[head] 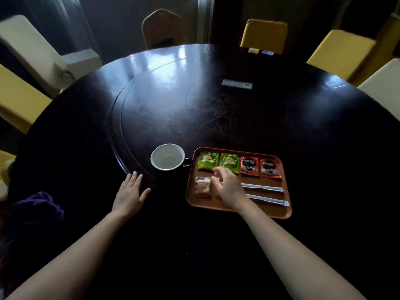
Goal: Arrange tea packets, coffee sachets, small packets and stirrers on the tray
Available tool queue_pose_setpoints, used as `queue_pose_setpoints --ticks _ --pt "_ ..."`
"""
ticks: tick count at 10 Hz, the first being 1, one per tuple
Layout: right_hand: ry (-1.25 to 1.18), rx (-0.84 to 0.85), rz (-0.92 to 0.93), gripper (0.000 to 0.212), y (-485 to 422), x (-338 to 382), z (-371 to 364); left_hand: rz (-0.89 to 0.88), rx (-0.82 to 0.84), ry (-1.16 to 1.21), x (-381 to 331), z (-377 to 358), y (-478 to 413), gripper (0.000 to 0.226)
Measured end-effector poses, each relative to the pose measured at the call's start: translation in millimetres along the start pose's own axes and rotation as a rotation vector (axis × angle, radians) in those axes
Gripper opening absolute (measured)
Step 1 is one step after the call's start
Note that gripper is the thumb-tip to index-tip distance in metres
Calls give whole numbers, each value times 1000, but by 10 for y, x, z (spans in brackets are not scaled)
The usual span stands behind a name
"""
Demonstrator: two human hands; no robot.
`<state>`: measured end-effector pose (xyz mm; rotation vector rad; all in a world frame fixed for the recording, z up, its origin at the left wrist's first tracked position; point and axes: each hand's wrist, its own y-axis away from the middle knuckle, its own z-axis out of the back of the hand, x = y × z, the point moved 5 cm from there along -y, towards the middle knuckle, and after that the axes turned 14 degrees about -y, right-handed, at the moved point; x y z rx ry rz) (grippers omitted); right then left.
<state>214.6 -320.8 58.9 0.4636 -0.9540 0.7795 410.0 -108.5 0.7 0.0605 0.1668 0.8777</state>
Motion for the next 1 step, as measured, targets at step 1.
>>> queue_pose_setpoints --ticks 1 --pt "49 -93 54 25 558 -162 160 -5 -21 58 -23 -89 381 61"
